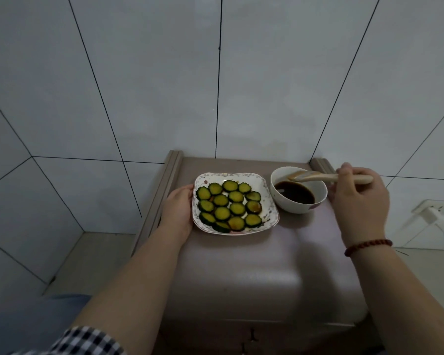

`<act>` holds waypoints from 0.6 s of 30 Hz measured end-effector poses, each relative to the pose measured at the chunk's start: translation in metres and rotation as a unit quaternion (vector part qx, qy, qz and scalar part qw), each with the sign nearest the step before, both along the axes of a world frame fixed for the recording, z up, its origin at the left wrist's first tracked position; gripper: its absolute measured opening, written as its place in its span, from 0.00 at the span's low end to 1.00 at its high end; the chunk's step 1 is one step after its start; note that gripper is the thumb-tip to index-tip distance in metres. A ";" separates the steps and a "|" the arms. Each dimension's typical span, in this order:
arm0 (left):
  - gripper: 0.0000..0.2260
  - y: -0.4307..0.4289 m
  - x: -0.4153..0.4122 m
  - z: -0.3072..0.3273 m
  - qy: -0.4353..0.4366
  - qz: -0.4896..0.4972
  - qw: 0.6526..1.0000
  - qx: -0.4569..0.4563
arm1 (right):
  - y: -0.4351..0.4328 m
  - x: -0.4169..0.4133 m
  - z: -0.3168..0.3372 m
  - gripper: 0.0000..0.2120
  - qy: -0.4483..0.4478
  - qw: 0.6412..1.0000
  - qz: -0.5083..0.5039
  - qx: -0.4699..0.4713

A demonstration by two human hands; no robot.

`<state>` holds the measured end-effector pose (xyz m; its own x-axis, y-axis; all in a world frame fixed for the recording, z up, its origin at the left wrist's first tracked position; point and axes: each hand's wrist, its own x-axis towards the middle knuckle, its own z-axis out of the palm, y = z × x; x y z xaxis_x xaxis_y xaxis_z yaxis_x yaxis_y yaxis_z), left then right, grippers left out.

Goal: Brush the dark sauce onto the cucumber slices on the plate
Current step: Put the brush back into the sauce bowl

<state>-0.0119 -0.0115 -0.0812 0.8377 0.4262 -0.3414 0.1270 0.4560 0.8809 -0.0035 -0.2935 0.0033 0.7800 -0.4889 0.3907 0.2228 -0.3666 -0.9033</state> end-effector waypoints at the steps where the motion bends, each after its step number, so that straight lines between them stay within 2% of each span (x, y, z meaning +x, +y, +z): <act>1: 0.14 -0.001 0.000 0.000 0.003 0.004 1.000 0.010 | -0.004 0.002 -0.003 0.13 0.013 1.000 -0.001 -0.005; 4: 0.13 -0.003 -0.002 0.002 0.004 -0.001 0.999 0.052 | -0.012 0.007 -0.013 0.15 0.063 0.998 0.016 -0.022; 8: 0.11 -0.006 -0.002 0.004 0.014 -0.002 0.987 0.161 | -0.022 0.007 -0.027 0.12 0.121 0.991 0.052 0.026; 12: 0.18 -0.011 -0.003 0.007 0.020 -0.001 0.984 0.176 | -0.038 0.010 -0.030 0.11 0.166 0.978 0.098 0.083; 15: 0.18 -0.012 -0.004 0.011 0.029 -0.008 0.986 0.166 | -0.048 0.011 -0.029 0.12 0.197 0.970 0.122 0.076; 18: 0.22 -0.012 0.004 0.022 0.067 -0.032 0.972 0.221 | -0.055 0.008 -0.025 0.15 0.205 0.966 0.131 0.084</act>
<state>-0.0074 -0.0237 -0.0596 0.8274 0.5054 -0.2450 0.2705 0.0237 0.9624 0.0042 -0.3485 -0.0212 0.9578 -0.2839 -0.0442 -0.1006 -0.1874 -0.9771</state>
